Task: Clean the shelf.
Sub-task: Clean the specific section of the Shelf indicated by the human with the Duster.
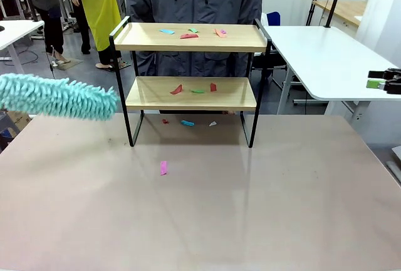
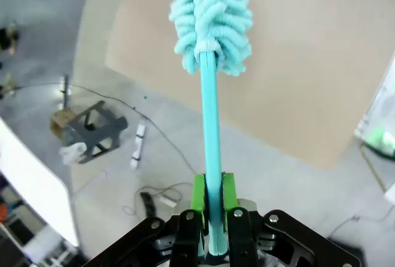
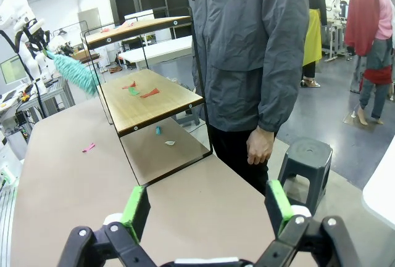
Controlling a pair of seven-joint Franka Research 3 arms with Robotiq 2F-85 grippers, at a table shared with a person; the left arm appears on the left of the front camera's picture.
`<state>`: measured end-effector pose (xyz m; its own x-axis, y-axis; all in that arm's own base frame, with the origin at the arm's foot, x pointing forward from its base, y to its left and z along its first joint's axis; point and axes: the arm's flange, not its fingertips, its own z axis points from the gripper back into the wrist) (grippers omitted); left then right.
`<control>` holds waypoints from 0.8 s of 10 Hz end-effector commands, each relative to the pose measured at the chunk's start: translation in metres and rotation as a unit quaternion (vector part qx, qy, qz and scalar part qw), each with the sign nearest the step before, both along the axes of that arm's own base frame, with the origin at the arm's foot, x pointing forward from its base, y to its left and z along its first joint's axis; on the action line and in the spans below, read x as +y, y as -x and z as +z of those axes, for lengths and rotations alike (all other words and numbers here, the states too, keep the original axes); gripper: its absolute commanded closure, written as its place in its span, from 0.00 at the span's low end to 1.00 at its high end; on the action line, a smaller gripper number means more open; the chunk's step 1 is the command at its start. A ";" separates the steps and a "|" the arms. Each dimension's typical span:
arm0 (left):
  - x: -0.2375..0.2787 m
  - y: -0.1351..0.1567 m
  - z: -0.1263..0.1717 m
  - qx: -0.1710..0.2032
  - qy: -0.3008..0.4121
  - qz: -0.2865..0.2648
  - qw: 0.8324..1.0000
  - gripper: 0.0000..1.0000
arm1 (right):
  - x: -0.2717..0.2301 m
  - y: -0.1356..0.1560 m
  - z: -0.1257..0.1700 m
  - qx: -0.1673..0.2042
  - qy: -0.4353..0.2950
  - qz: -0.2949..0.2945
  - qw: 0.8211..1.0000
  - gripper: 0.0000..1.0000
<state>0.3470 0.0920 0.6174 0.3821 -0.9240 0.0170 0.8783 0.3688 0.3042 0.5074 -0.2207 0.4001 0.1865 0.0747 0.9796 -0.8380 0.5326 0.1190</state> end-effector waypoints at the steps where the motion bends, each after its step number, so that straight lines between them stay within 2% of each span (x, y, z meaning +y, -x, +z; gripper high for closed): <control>1: -0.004 0.014 0.002 -0.010 -0.053 -0.104 0.993 0.87 | 0.002 0.000 0.003 -0.003 0.001 -0.002 1.000 0.00; 3: -0.026 0.025 0.000 0.031 -0.021 -0.184 0.982 0.87 | 0.002 0.000 0.003 -0.003 0.001 -0.002 1.000 0.00; 4: -0.039 0.032 -0.003 0.069 0.008 -0.229 0.971 0.87 | 0.002 0.000 0.003 -0.003 0.001 -0.002 1.000 0.00; 5: -0.053 0.036 -0.004 0.104 0.045 -0.248 0.962 0.87 | 0.002 0.000 0.003 -0.003 0.001 -0.002 1.000 0.00; 7: -0.069 0.036 -0.012 0.121 0.041 -0.267 0.955 0.87 | 0.002 0.000 0.003 -0.003 0.001 -0.002 1.000 0.00; 8: -0.078 0.029 -0.017 0.076 0.022 -0.227 0.971 0.87 | 0.002 0.000 0.003 -0.003 0.001 -0.002 1.000 0.00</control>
